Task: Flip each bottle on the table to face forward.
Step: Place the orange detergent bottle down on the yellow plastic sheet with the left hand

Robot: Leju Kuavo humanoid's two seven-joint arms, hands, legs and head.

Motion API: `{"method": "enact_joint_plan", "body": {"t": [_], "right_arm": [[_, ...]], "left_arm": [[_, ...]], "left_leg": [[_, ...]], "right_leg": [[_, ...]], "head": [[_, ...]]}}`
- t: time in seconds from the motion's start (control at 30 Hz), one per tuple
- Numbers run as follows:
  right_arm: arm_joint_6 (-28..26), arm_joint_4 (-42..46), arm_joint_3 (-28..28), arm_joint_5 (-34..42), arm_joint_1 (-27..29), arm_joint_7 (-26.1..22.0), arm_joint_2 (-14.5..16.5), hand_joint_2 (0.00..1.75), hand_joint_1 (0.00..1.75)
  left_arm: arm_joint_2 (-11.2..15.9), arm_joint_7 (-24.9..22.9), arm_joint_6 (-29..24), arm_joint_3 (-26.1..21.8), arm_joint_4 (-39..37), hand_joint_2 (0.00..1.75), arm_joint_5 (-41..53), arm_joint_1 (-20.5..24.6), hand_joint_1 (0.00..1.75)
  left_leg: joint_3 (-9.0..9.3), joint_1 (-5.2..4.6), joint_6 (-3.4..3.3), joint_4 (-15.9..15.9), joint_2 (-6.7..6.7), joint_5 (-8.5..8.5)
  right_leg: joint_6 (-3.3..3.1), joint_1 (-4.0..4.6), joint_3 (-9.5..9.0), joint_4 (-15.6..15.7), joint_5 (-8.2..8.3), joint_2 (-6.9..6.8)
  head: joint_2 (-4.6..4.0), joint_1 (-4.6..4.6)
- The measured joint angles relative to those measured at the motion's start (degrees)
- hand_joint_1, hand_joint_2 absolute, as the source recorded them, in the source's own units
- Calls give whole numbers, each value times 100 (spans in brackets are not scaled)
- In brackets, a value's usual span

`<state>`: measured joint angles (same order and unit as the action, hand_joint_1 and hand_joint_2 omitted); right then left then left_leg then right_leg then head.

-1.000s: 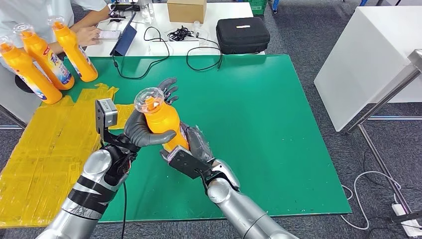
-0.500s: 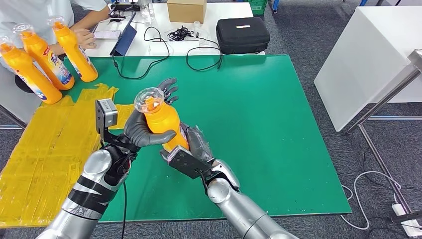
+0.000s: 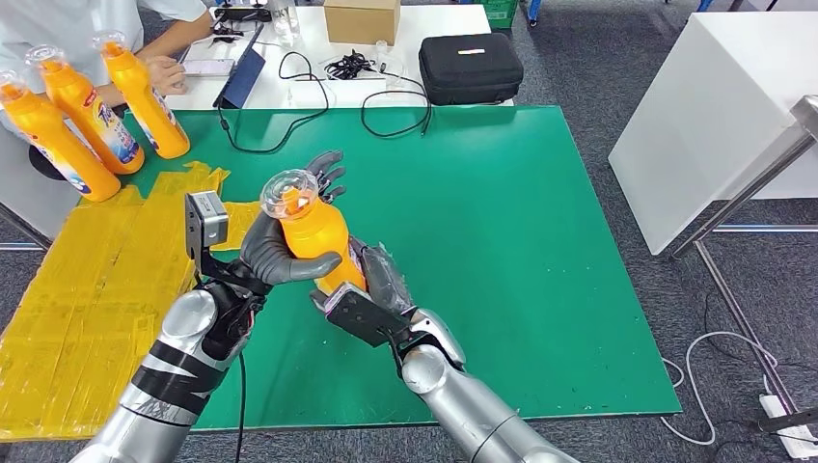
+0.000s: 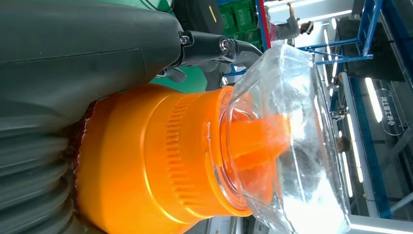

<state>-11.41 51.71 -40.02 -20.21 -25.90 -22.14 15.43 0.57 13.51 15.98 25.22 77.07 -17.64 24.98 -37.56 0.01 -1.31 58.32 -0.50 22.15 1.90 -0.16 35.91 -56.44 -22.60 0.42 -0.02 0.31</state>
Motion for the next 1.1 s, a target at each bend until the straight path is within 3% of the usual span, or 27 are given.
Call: {"method": "enact_joint_plan", "body": {"t": [0.07,1.1], "right_arm": [[-7,0,0,3,0,7,0,175,175],[-33,-79,-36,98,15,50,2,175,175]], "left_arm": [[0,0,-4,0,-1,175,-1,0,175],[0,86,-33,2,-129,175,0,-8,175]], "left_leg": [[0,0,0,0,0,0],[0,0,0,0,0,0]], "right_leg": [[0,0,0,0,0,0],[0,0,0,0,0,0]], "head": [[0,0],[0,0]]}}
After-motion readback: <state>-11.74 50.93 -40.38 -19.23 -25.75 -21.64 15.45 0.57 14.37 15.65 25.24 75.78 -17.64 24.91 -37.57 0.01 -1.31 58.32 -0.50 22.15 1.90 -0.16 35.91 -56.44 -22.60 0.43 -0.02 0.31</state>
